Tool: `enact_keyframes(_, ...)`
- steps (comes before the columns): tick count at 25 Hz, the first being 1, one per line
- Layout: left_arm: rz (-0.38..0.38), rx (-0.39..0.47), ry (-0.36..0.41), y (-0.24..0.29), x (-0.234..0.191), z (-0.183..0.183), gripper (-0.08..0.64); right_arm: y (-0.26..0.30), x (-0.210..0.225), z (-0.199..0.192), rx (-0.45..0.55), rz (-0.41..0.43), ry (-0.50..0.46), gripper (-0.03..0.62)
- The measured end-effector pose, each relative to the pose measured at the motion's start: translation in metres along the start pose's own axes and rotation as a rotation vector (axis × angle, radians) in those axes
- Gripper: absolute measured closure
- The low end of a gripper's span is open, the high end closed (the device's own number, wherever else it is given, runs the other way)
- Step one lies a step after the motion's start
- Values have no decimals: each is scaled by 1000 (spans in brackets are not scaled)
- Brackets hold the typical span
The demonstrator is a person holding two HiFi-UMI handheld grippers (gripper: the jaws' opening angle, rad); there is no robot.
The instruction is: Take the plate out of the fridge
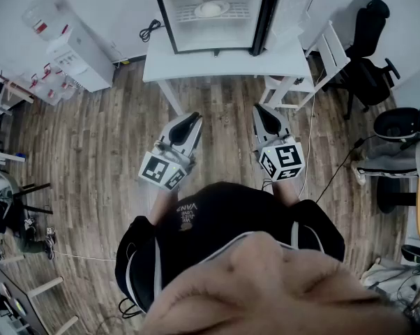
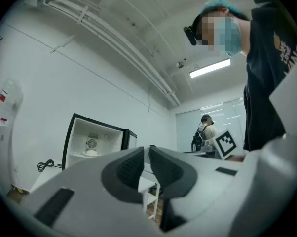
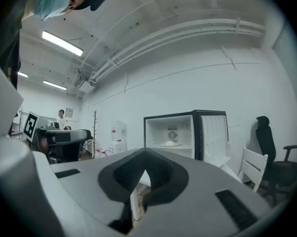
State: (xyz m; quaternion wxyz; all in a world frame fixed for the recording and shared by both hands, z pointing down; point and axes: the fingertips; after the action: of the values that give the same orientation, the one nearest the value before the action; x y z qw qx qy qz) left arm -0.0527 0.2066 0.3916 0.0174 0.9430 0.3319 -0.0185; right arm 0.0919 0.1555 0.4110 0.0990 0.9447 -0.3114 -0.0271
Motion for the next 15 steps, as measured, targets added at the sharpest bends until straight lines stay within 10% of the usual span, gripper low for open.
enact_keyframes(15,1,-10,-25,-15,-21,-7,511,9,-18,-2,20,7,45,580)
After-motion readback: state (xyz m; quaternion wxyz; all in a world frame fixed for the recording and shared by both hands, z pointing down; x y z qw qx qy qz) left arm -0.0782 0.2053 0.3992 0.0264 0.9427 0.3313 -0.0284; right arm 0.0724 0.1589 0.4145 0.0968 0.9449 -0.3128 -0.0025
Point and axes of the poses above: the fingertips, and each gripper's own axes: y forward along the fingers, x to its right, z out of its top, and after that the axes turned 11 degrees about -x, right-handed
